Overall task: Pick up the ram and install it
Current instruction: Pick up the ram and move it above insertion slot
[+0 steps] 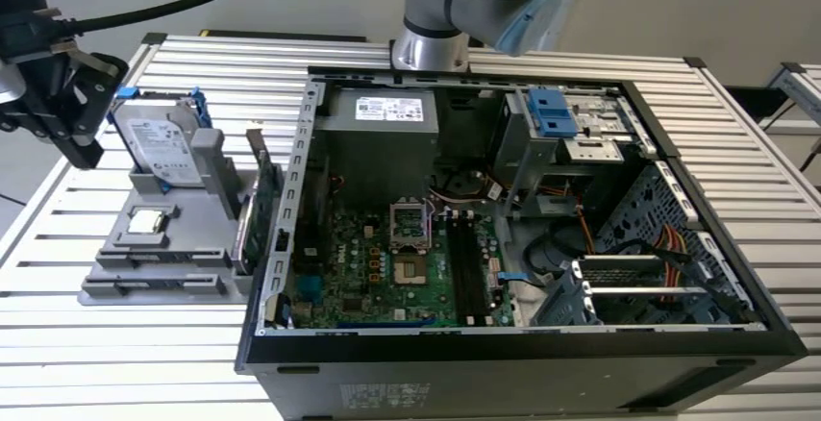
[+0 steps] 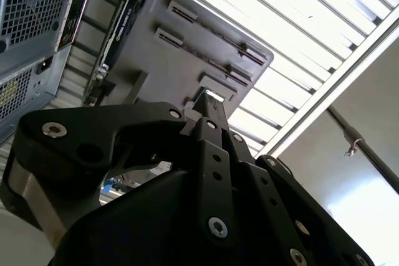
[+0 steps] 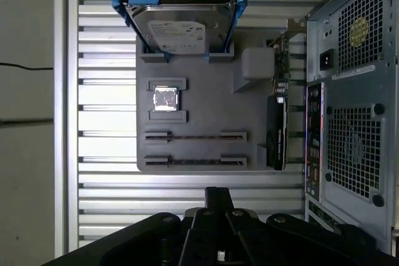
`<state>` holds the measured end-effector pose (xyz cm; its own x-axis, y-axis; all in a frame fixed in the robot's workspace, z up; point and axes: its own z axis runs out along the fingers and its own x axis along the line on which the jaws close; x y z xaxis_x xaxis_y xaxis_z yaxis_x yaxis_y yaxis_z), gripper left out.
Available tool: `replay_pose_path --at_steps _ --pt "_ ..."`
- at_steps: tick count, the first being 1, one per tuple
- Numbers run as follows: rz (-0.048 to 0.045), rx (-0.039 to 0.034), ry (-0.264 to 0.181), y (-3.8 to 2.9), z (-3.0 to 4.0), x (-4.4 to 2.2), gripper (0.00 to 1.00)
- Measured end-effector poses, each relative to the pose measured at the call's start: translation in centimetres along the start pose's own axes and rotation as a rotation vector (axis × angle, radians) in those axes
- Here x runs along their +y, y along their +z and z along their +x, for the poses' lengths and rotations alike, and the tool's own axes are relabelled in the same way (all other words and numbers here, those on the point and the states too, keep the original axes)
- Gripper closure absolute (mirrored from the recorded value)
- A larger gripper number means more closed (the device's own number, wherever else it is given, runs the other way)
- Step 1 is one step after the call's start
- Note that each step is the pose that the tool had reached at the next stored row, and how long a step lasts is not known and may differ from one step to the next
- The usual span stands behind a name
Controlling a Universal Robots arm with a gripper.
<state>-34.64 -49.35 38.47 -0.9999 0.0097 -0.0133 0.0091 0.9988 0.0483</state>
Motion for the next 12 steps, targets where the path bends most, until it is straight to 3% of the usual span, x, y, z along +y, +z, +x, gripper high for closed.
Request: replay_pose_path --at_steps 12 --pt "-0.0001 0.0001 -0.004 0.00 0.00 -0.02 1.00"
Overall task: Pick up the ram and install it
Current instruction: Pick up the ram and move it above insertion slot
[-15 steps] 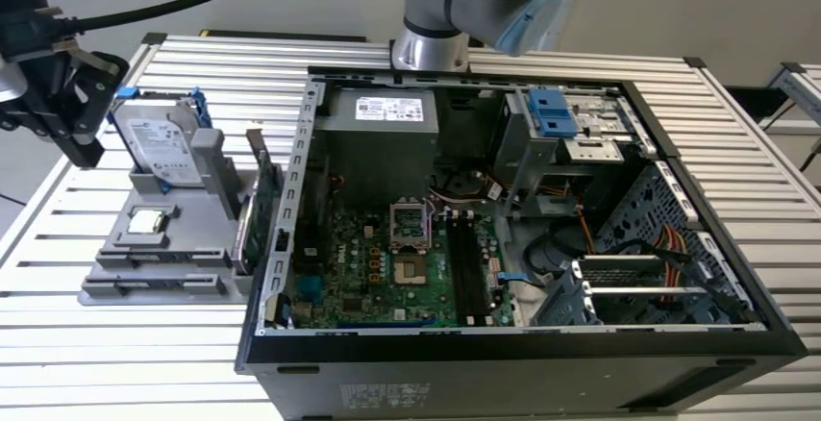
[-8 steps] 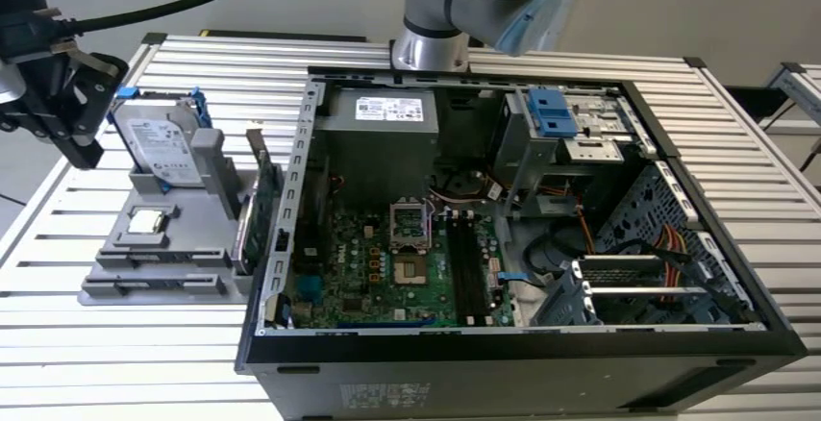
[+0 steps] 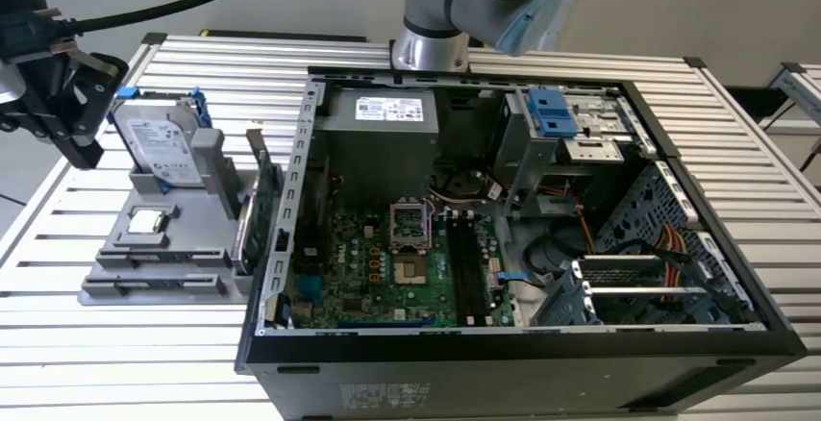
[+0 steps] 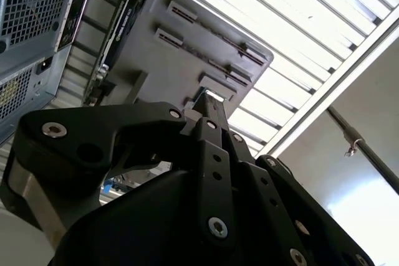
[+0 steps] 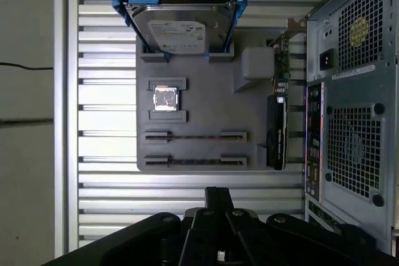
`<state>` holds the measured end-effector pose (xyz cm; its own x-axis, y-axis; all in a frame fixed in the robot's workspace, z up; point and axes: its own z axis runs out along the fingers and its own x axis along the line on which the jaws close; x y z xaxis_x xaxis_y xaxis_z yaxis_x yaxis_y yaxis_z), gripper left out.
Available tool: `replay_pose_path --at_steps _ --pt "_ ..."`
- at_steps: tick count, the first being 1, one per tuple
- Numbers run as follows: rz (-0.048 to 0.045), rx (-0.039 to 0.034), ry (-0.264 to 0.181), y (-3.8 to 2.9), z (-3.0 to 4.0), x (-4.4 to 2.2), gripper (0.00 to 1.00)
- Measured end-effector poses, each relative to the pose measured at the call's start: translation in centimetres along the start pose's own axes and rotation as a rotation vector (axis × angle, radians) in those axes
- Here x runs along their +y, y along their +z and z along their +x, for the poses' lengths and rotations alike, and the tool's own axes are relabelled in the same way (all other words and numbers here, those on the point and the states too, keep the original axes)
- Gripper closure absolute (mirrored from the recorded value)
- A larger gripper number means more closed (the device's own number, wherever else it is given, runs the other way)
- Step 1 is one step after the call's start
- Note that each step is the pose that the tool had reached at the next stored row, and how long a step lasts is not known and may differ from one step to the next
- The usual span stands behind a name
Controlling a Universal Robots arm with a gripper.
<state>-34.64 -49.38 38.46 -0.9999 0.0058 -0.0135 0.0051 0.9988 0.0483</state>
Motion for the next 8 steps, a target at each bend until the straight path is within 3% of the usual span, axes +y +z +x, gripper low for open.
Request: replay_pose_path --at_steps 8 --pt "0.0002 0.0006 -0.012 0.00 0.00 0.00 1.00"
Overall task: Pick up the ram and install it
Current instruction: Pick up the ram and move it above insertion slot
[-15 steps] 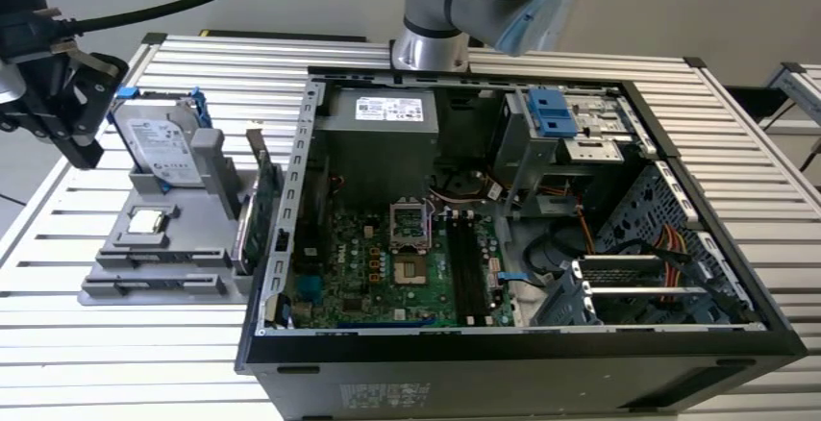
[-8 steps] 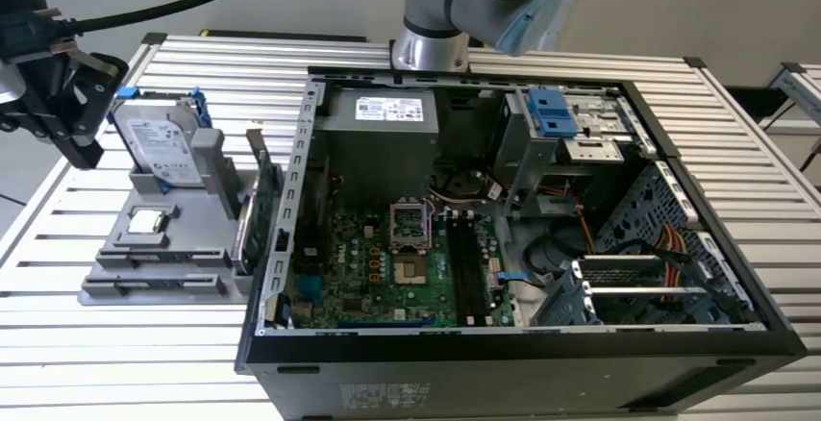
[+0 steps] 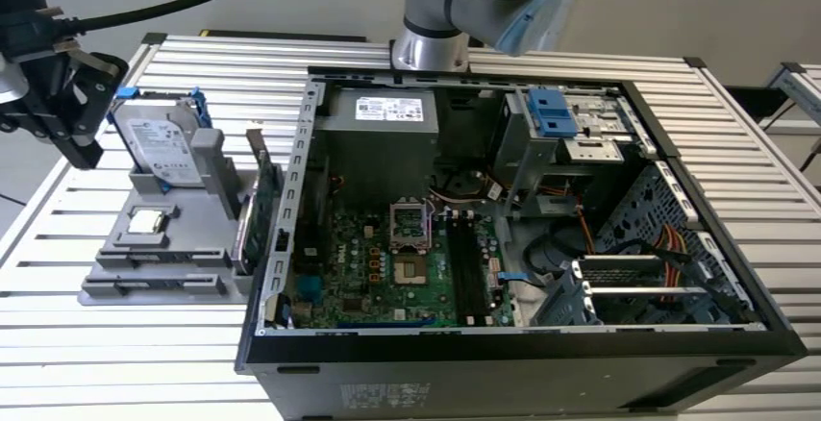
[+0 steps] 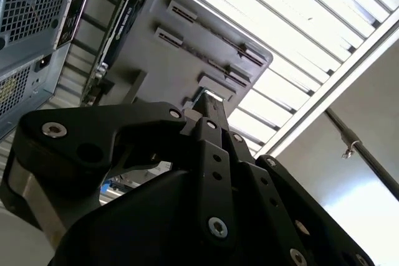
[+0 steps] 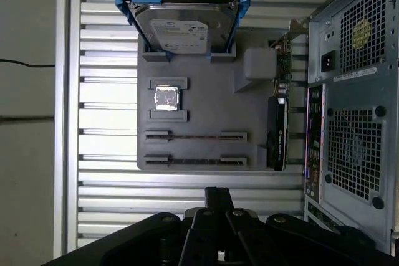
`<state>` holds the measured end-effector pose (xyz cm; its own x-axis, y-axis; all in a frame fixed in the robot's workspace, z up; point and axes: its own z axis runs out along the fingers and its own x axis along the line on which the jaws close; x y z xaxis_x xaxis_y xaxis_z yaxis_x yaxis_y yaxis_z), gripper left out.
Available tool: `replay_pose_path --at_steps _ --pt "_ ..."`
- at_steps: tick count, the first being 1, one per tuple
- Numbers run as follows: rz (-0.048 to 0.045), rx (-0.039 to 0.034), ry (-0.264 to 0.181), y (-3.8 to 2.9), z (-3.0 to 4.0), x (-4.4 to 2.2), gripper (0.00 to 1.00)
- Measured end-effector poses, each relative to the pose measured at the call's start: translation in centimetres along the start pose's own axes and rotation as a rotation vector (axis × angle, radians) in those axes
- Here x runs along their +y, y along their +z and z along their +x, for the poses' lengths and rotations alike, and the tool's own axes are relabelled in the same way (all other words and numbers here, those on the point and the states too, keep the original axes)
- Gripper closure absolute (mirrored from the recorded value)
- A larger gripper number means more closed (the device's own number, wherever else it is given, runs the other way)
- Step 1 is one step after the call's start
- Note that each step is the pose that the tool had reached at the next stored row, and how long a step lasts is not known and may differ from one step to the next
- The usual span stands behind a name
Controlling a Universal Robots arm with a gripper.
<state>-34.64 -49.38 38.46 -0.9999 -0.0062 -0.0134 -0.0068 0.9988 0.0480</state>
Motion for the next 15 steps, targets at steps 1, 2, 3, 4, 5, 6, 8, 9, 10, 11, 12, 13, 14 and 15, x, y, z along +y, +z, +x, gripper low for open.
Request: replay_pose_path --at_steps 1,2,3,4,5,6,8,9,10,11,12,13,14,15 --pt "0.0000 0.0000 -0.001 0.00 0.00 0.00 1.00" --pt "-0.0001 0.0001 -0.003 0.00 0.00 0.00 1.00" --pt "-0.0001 0.0004 -0.007 0.00 0.00 0.00 1.00" --pt "-0.0001 0.0006 -0.011 0.00 0.00 0.00 1.00" --pt "-0.0002 0.0007 -0.014 0.00 0.00 0.00 1.00" --pt "-0.0001 0.0010 -0.017 -0.01 0.00 0.00 1.00" --pt "-0.0003 0.0013 -0.025 -0.01 0.00 0.00 1.00" --pt "-0.0003 0.0016 -0.030 -0.01 0.00 0.01 1.00" --pt "-0.0004 0.0018 -0.035 -0.01 0.01 0.00 1.00" --pt "-0.0004 0.0020 -0.039 -0.01 0.01 0.00 1.00" --pt "-0.0005 0.0022 -0.043 -0.01 0.00 0.00 1.00" --pt "-0.0007 0.0022 -0.047 0.00 0.01 0.00 1.00" --pt "-0.0007 0.0024 -0.049 0.00 0.01 0.01 1.00" --pt "-0.0008 0.0025 -0.053 0.00 0.01 0.00 1.00"
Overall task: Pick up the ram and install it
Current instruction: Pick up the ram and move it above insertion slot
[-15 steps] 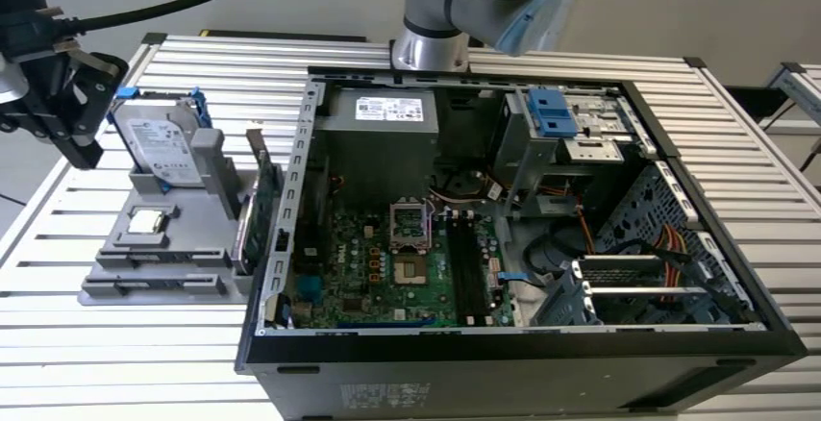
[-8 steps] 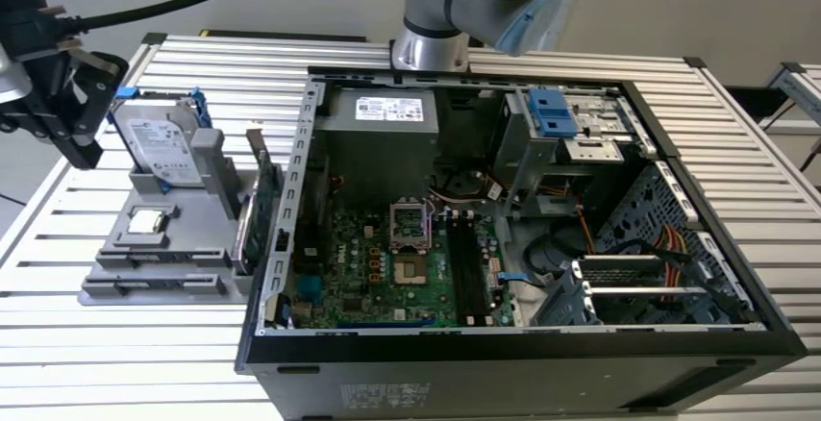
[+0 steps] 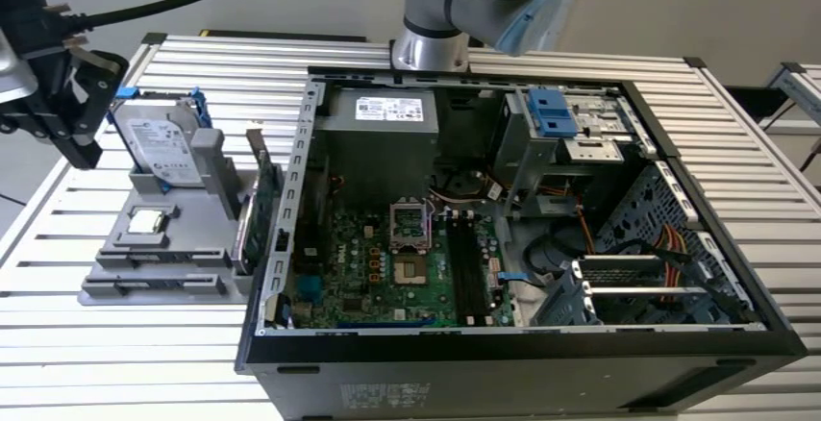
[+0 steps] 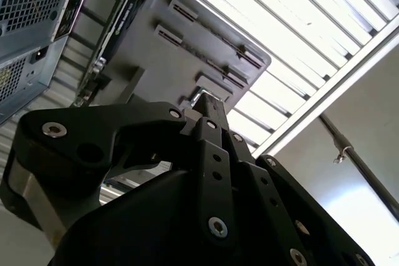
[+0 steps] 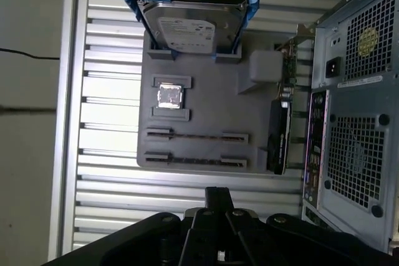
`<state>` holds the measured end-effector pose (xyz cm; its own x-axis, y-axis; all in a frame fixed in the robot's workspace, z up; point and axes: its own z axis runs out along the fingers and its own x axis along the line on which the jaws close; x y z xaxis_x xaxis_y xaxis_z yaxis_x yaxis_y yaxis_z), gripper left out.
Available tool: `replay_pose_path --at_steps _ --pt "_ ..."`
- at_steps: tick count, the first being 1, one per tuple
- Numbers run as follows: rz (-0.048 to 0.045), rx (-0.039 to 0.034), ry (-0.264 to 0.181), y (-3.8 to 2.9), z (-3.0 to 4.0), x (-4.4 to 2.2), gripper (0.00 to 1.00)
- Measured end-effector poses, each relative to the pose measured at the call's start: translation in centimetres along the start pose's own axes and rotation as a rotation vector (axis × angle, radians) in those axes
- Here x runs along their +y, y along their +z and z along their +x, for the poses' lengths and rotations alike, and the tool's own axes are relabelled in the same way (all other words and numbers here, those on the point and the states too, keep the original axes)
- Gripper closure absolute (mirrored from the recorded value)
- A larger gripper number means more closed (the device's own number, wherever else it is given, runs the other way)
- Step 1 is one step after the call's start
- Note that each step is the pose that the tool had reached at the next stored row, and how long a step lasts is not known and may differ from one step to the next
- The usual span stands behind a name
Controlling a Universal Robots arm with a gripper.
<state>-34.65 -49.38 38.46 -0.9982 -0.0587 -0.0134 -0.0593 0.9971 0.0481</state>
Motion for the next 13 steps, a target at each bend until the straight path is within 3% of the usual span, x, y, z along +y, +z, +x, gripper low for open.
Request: replay_pose_path --at_steps 13 --pt "-0.0005 0.0020 -0.040 -0.01 0.01 0.01 1.00"
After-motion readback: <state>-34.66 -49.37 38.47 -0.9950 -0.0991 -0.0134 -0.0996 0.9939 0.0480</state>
